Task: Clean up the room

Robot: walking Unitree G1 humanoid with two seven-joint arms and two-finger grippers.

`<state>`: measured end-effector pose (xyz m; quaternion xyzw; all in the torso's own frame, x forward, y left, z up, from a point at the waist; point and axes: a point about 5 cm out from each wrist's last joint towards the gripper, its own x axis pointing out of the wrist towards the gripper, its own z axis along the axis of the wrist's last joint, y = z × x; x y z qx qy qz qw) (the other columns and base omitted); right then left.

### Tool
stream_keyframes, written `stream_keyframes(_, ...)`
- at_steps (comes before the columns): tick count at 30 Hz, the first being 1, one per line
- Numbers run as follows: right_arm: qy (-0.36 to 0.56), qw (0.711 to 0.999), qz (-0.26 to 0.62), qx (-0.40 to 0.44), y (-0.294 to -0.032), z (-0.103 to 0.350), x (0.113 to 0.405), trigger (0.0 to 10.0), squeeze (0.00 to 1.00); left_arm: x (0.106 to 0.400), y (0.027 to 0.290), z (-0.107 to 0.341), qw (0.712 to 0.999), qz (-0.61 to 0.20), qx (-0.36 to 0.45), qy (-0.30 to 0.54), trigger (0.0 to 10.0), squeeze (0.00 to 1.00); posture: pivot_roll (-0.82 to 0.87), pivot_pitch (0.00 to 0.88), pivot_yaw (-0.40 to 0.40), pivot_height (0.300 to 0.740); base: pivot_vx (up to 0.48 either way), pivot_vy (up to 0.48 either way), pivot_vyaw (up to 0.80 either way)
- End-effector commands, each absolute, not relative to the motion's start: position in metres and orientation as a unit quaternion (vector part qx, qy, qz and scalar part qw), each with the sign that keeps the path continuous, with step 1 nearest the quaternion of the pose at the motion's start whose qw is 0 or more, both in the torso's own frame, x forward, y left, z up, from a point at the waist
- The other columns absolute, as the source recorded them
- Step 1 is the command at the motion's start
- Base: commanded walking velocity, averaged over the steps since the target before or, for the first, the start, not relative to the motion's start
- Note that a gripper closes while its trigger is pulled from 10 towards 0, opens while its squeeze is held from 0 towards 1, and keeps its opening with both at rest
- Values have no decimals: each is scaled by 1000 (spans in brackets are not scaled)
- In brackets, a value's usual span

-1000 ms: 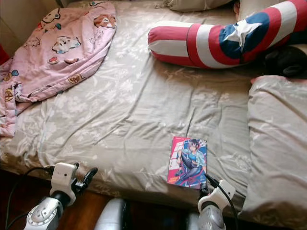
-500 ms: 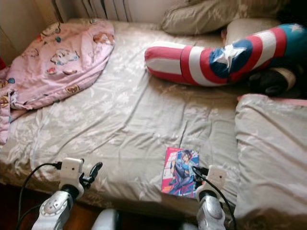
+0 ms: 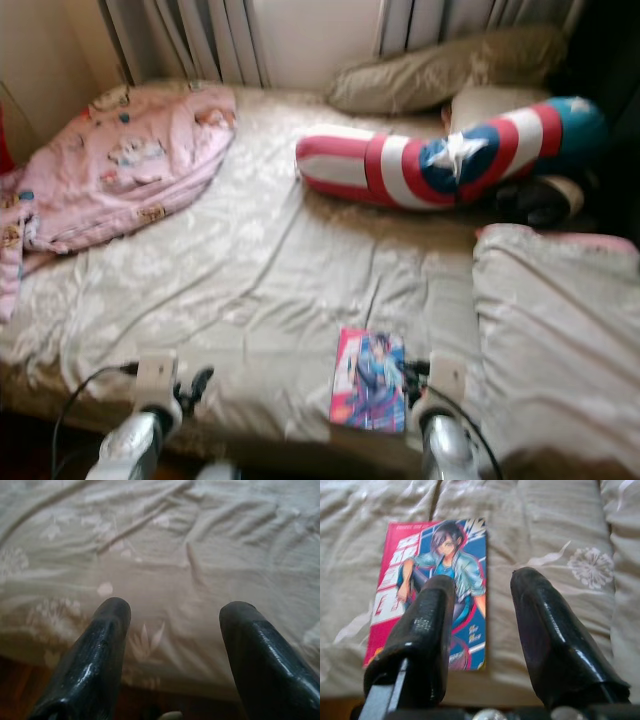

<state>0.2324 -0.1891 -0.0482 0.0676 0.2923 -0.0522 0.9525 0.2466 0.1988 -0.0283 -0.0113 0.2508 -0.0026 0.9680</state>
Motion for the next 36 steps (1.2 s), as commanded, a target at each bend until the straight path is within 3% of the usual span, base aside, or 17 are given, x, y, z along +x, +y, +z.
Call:
stream_keyframes(1, 322, 944, -51, 56, -188, -55, 224, 10000, 0, 242, 199, -36, 959, 10, -25, 282, 10000, 0, 70, 0, -30, 740, 0, 0, 0)
stream_keyframes(10, 375, 923, -67, 46, -192, -68, 207, 10000, 0, 208, 203, -65, 921, 31, -3, 388, 10000, 0, 74, 0, -23, 740, 0, 0, 0)
stream_keyframes(15, 409, 909, -66, 41, -189, -78, 191, 10000, 0, 195, 207, -73, 913, 57, -18, 404, 10000, 0, 60, 0, -12, 740, 0, 0, 0)
stream_keyframes(21, 436, 898, -54, 35, -189, -87, 174, 10000, 0, 190, 208, -75, 909, 56, -8, 413, 10000, 0, 52, 0, -9, 740, 0, 0, 0)
stream_keyframes(27, 453, 887, -76, 37, -211, -89, 160, 10000, 0, 194, 202, -74, 910, 26, 21, 413, 10000, 0, 46, 0, 2, 740, 0, 0, 0)
stream_keyframes(36, 460, 882, -93, 45, -224, -90, 152, 10000, 0, 205, 195, -69, 913, -20, 58, 403, 10000, 0, 35, 0, 14, 740, 0, 0, 0)
